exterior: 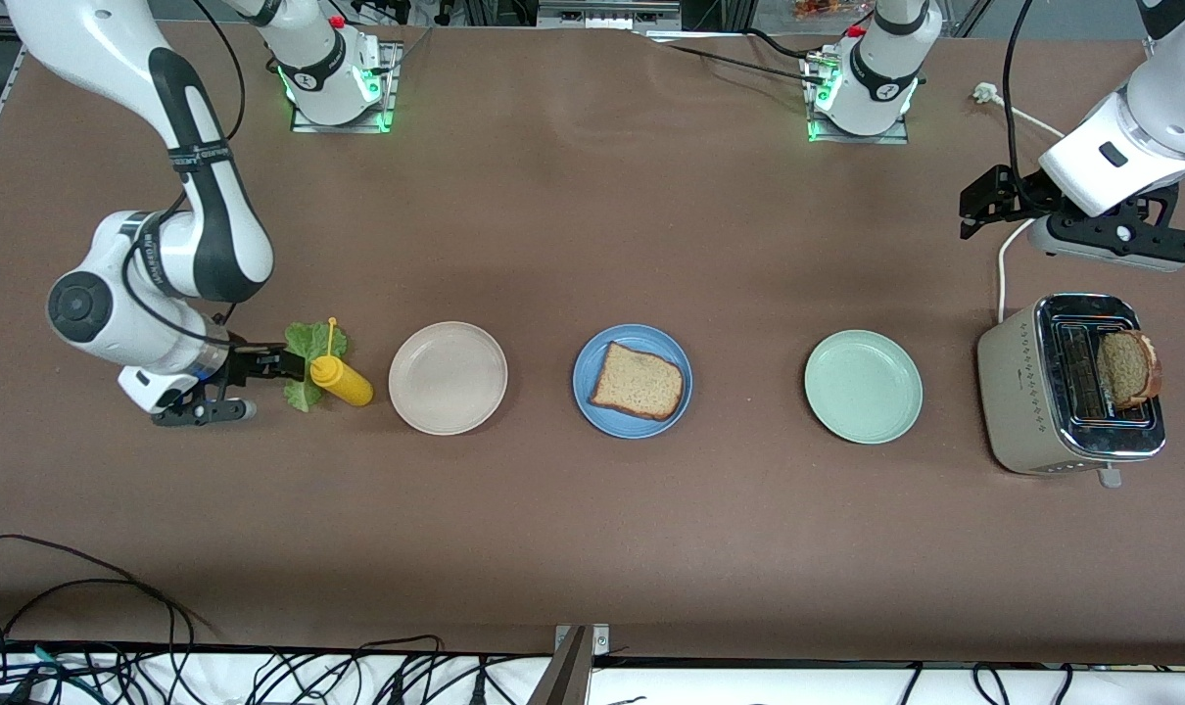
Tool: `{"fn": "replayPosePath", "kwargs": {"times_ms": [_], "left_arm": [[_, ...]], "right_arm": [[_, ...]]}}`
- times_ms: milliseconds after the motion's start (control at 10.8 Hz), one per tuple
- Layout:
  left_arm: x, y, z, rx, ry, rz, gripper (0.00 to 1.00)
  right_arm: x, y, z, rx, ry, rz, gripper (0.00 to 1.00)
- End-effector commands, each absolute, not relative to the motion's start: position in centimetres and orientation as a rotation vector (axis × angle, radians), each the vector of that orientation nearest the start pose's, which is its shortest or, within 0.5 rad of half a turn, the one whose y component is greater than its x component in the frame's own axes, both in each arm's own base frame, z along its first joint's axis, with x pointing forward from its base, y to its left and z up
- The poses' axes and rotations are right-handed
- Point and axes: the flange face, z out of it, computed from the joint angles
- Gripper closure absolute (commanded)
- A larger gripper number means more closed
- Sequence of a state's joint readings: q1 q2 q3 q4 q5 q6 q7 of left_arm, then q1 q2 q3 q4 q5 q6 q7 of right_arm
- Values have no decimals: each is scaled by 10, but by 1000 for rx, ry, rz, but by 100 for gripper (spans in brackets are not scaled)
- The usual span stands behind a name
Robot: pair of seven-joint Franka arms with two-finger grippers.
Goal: Make sandwich in blue plate with both arms
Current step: 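Raise the left gripper away while the right gripper reaches the lettuce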
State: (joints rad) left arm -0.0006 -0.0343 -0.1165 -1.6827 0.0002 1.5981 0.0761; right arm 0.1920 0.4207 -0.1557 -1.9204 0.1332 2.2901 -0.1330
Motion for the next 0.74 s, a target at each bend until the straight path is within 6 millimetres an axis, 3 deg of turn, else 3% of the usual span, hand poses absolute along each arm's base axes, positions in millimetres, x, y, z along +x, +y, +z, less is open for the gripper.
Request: {"fn": "replayPosePath", "kwargs": {"times_ms": [0,648], "left_arm": [[539,-60,592,-3143,286,88,0],[539,-55,592,-3153,259,95,0]], "right_arm": [[581,33,248,-3089,-219,-15,0],[574,7,229,-3082,-476,-117,0]]}}
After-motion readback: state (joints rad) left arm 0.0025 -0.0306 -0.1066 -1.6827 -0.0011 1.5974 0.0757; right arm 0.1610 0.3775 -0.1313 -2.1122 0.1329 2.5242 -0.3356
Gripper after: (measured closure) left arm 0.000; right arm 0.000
